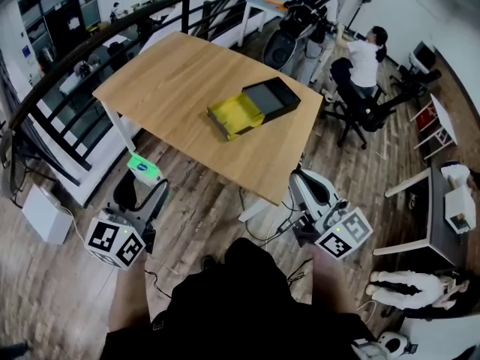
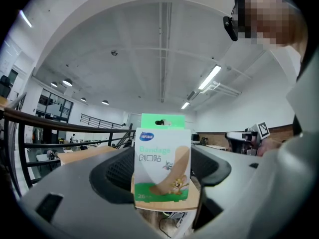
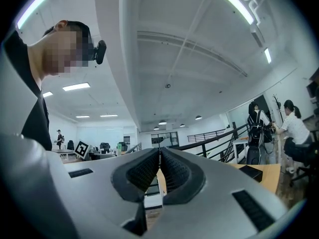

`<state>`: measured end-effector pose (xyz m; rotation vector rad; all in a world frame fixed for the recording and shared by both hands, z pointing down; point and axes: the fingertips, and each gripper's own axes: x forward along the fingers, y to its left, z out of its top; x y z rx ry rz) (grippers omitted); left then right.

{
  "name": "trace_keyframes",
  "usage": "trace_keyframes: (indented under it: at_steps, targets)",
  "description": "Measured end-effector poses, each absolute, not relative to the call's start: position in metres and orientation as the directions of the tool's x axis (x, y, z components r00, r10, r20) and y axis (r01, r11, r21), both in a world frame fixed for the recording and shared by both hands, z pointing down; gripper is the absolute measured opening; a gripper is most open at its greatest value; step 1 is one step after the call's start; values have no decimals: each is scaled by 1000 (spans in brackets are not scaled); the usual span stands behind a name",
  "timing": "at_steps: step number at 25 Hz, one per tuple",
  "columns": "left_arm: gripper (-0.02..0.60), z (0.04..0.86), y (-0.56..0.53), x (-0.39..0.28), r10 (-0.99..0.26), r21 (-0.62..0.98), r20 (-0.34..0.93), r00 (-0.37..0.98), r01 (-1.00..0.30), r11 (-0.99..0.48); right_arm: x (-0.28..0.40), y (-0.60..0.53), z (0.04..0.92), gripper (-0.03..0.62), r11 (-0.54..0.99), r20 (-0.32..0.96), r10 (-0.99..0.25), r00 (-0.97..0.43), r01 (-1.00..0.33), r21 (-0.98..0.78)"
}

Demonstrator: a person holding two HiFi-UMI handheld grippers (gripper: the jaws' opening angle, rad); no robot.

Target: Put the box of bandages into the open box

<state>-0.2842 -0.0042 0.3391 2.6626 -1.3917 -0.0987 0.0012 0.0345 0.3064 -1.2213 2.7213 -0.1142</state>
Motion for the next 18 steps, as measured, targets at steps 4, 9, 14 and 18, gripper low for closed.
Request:
trace_keyframes:
  at_steps: [4,9,14,18]
  targets:
    - [351,340,-17,-282,-821,155,7,571,-811,-564,4,19,306,38,659,-119,-752,-648,-739,-142]
    - [351,345,-39,-287,-830,155,16,558,-821,-549,1,-10,312,38,668,-126,-744,-656,-728,-155]
    - [351,355,-64,-286,-836,163,41,547,-829,-534,1,-40,321,38,677,-121,-736,-667,-715,-175]
    - [351,363,-96,-273,-835,172,65,547,-830,-531,14,-71,330,38,673,-114,-739,-664,-714,-195]
